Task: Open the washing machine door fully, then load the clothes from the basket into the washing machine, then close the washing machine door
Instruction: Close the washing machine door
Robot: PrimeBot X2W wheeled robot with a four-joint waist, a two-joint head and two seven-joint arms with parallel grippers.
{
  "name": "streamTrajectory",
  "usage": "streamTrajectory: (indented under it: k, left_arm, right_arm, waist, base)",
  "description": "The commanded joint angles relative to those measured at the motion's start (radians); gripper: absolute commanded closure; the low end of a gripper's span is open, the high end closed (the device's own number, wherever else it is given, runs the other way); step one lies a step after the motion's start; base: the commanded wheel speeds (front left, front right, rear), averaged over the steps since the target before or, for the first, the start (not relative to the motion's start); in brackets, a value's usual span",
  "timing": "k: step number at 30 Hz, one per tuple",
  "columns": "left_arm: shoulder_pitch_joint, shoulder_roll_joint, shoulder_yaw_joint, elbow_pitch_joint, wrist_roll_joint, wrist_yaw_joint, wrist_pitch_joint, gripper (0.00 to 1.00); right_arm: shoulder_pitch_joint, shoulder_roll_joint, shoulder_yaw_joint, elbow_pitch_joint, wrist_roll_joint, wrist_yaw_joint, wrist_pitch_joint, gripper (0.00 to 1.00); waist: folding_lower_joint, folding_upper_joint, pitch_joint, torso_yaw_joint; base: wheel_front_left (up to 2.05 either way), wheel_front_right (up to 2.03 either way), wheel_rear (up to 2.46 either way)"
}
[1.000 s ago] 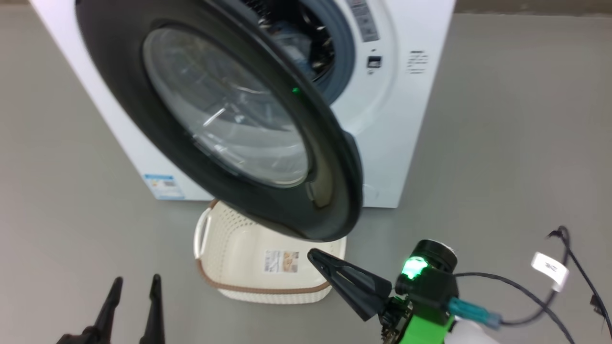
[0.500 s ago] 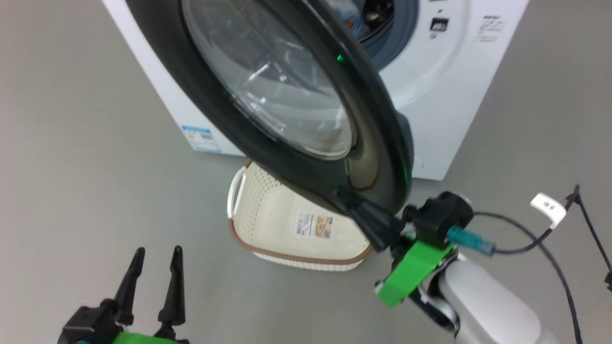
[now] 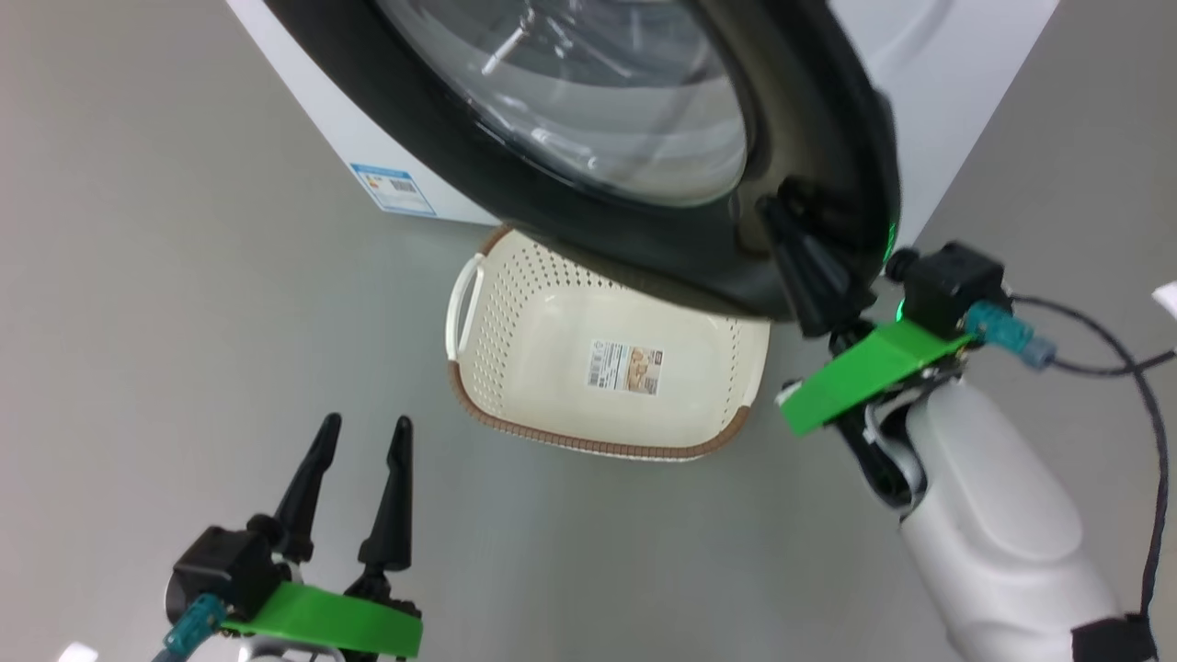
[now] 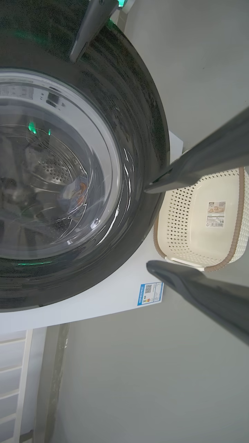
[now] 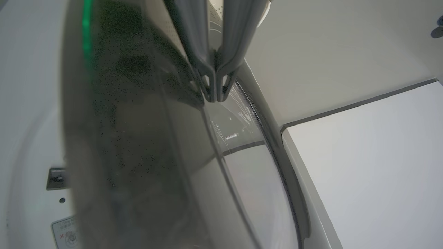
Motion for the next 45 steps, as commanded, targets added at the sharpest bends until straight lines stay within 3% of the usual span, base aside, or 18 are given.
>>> streamTrajectory:
  k: [1,28,35,45]
  left_arm:
    - [-0.039,0.014,0.020,-0.017,-0.007,-0.003,-0.008,0.00]
    - [-0.159,0.011,-0.048,-0.037,-0.071,-0.003,-0.008,0.00]
    - [-0.166,0.011,-0.043,-0.038,-0.070,-0.003,-0.008,0.00]
    - [-0.137,0.011,-0.006,-0.037,-0.050,-0.003,-0.008,0.00]
  right_arm:
    - [-0.048,0.020,-0.008,-0.010,-0.015,0.000,-0.005,1.00]
    - [-0.507,-0.049,-0.172,0.174,-0.104,0.000,-0.005,1.00]
    - [-0.514,-0.055,-0.182,0.181,-0.113,0.000,-0.005,1.00]
    - [-0.371,-0.056,-0.103,0.153,-0.071,0.000,-0.005,1.00]
  waist:
    - [0.0000,-0.0001,0.043,-0.001]
    - [0.0000,-0.0001,0.221,0.033]
    - [0.0000,-0.0001,0.218,0.028]
    - [0.0000,-0.0001,0.151,-0.008]
  base:
    - [0.00,0.00,0.00]
    - [0.00,0.00,0.00]
    - [0.00,0.00,0.00]
    - [0.00,0.00,0.00]
